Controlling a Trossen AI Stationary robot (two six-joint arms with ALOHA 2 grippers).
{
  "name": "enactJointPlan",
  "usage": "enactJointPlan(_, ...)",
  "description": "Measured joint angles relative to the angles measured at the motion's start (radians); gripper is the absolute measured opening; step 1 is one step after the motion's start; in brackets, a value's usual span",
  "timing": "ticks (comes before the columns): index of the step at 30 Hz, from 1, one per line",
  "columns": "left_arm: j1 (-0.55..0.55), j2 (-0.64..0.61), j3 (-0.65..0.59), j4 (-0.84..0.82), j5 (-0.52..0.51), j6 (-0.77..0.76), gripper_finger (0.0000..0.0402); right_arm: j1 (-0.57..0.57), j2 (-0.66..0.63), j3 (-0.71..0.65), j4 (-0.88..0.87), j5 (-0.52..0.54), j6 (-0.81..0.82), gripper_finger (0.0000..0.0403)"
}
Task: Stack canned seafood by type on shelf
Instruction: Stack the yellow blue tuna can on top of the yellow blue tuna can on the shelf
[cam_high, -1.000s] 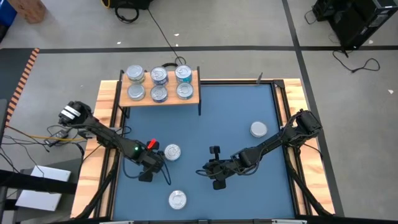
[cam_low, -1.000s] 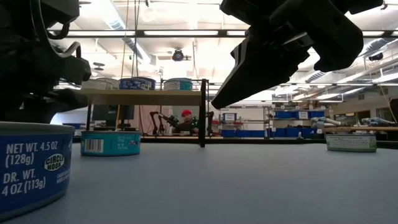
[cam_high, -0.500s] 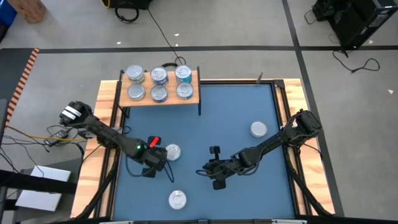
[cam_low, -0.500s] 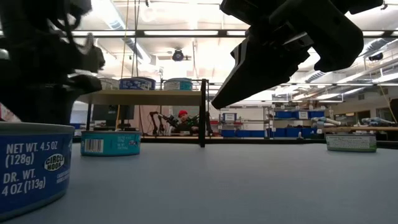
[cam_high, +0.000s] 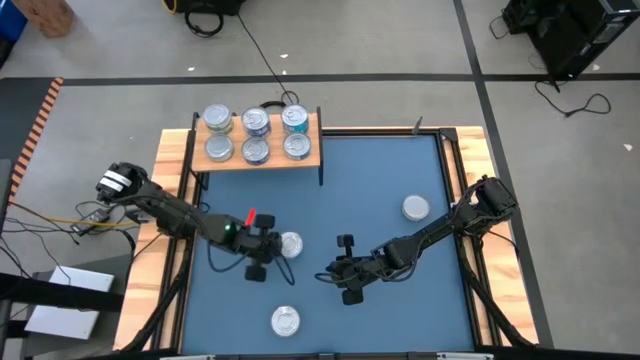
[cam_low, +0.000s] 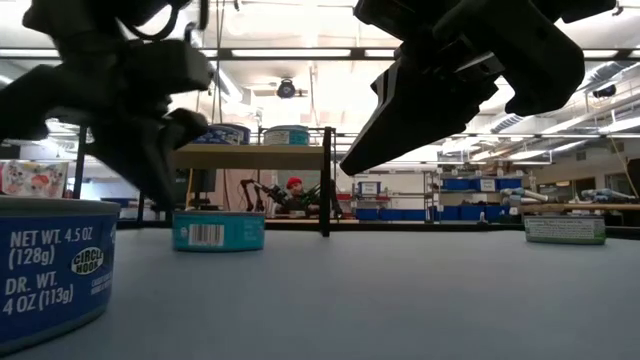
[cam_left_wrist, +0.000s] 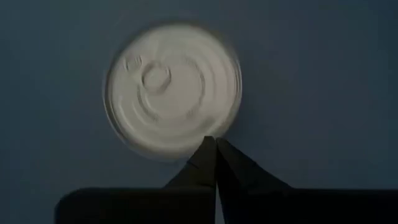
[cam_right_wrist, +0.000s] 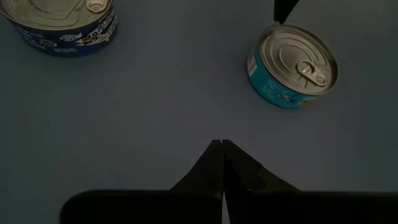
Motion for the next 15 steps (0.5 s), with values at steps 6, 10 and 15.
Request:
enactJointPlan(6,0.014,0.0,0.005,0.071,0.01,0.071,0.0004,0.0,0.0,0.0,0.0,0.0,0.0,0.0008)
enactJointPlan(10,-0.001,-0.001,0.043,0.069,0.01,0.135,0.0017,0.0,0.0,0.0,0.0,0.0,0.0,0.0008)
enactJointPlan(15,-0.012,-0.001,0.061,0.068,0.009,0.154,0.0048,-0.001,0.0,0.0,0.0,0.0,0.0,0.0008)
